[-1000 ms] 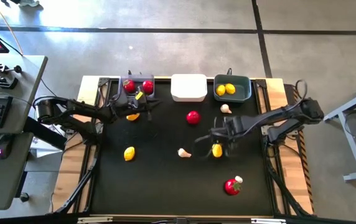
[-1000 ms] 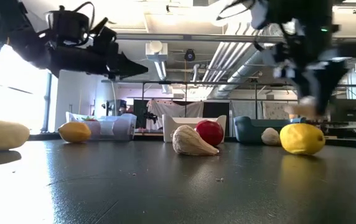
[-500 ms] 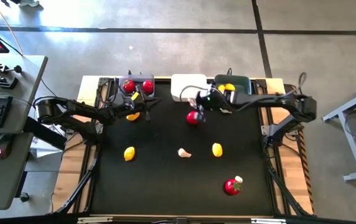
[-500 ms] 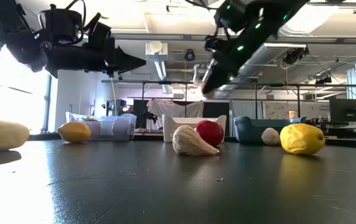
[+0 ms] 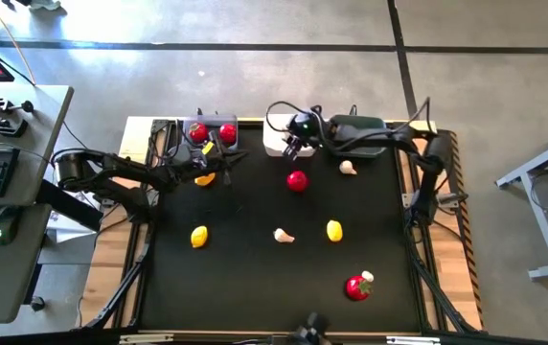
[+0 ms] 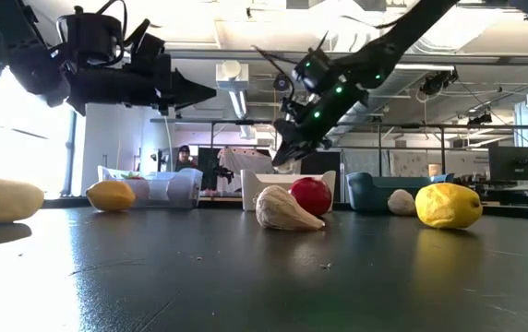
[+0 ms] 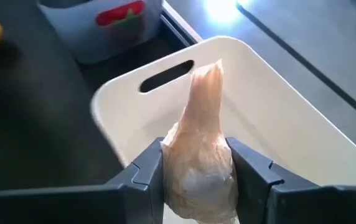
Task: Sort produce into baskets
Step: Put the garlic into the white bin
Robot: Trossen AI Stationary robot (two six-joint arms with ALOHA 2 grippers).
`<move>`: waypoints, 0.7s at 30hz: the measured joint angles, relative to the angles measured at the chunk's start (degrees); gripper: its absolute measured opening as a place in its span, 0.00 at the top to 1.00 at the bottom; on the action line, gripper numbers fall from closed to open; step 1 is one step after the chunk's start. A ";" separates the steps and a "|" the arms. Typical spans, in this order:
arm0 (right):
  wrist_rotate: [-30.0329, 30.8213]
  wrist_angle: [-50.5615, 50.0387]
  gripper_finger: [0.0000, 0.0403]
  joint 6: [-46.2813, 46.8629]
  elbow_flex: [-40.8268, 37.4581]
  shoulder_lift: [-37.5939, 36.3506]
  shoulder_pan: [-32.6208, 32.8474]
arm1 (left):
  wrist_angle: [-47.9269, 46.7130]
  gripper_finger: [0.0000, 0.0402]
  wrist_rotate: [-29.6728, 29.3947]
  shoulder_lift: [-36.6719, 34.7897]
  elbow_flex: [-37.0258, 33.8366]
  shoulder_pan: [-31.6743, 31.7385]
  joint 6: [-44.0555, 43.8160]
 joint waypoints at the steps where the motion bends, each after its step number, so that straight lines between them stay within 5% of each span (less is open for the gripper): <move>1: -0.29 -1.09 0.70 0.13 1.25 0.87 -0.41 | 0.00 1.00 -0.02 0.00 0.00 0.00 -0.01; 11: -4.30 -14.11 0.70 1.14 12.78 9.10 -2.83 | -0.02 1.00 -0.16 0.00 0.00 0.01 0.02; 21: -4.42 -18.20 0.55 1.10 16.31 12.58 -2.88 | -3.17 1.00 -1.42 0.00 0.00 0.04 -2.59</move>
